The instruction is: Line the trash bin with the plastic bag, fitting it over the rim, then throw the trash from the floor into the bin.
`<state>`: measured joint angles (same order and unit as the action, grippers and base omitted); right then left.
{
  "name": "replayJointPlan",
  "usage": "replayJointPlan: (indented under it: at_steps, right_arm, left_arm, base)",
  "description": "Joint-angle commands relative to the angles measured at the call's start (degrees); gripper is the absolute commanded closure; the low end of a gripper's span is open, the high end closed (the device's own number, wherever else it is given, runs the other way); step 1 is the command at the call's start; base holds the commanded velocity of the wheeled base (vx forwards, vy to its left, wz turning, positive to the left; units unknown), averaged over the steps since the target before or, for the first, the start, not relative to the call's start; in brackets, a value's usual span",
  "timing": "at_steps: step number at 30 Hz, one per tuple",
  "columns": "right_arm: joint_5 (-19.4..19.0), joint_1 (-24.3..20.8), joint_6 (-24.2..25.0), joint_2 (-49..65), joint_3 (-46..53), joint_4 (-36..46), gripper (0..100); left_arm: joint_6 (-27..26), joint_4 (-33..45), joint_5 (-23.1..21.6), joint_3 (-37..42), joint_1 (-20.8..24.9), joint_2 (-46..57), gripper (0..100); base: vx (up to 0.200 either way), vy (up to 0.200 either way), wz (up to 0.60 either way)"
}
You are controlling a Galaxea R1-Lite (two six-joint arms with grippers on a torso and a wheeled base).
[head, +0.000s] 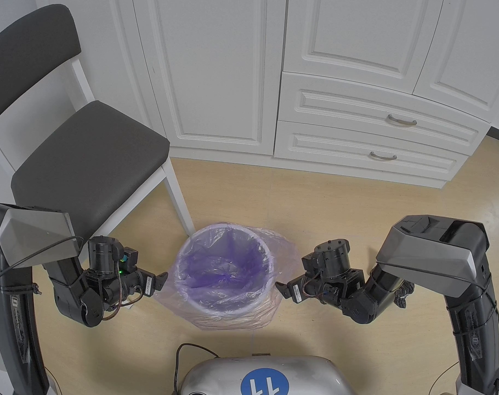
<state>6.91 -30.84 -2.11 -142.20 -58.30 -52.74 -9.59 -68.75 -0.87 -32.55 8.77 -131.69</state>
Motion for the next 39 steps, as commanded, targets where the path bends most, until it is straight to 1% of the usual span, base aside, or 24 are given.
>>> replayJointPlan:
  at_steps: [1, 7, 13, 17, 21, 23, 26, 27, 28, 31, 35, 39]
  right_arm:
    - [-0.14, -0.01, 0.00, -2.99, -0.68, 1.23, 0]
    - [-0.41, -0.01, 0.09, -4.57, -2.26, 4.84, 0]
    - [-0.50, -0.01, 0.35, -4.49, -2.70, 5.89, 0]
    - [-0.32, -0.01, 0.35, -4.22, -2.79, 7.82, 0]
    - [1.00, 0.43, 0.18, -4.05, -3.76, 9.85, 0]
    - [2.49, 0.87, 0.00, -4.13, -4.72, 10.64, 0]
    - [3.99, 1.14, 0.00, -4.05, -6.30, 14.59, 0]
    - [4.07, 1.14, 0.00, -4.05, -6.39, 14.86, 0]
    - [4.51, 1.22, 0.09, -3.78, -7.45, 17.32, 0]
    - [4.60, 1.75, 0.44, -3.87, -9.38, 20.04, 0]
    - [4.69, 2.63, 0.53, -4.22, -11.67, 22.50, 0]
    - [4.69, 3.16, 2.46, -4.40, -14.21, 27.60, 0]
  left_arm:
    - [-0.60, 0.99, -0.01, 0.29, -0.42, 0.47, 0]
    - [-1.13, 4.86, -0.28, -0.32, -0.68, -0.49, 0]
    - [-1.04, 4.86, -1.16, -1.82, -0.59, -5.24, 0]
    - [-1.04, 3.80, -0.45, -5.33, -0.24, -11.65, 0]
    - [-0.51, 3.63, -0.36, -7.44, -0.24, -13.15, 0]
    - [-0.78, 3.10, 1.04, -8.67, -0.33, -13.68, 0]
    - [-0.43, 3.45, 3.33, -11.04, -0.24, -13.85, 0]
    - [-0.34, 3.45, 3.41, -11.31, -0.24, -13.85, 0]
    - [0.01, 3.45, 5.00, -13.77, -0.42, -14.73, 0]
    - [2.12, 3.45, 7.46, -16.93, -0.33, -15.87, 0]
    - [3.09, 3.72, 7.46, -18.78, -0.24, -16.40, 0]
    - [3.35, 3.72, 7.46, -19.57, -0.24, -16.66, 0]
  base:
    - [0.000, 0.000, 0.00]
    - [0.000, 0.000, 0.00]
    - [0.000, 0.000, 0.00]
    - [0.000, 0.000, 0.00]
    - [0.000, 0.000, 0.00]
    - [0.000, 0.000, 0.00]
    - [0.000, 0.000, 0.00]
    - [0.000, 0.000, 0.00]
    - [0.000, 0.000, 0.00]
    - [0.000, 0.000, 0.00]
    - [0.000, 0.000, 0.00]
    - [0.000, 0.000, 0.00]
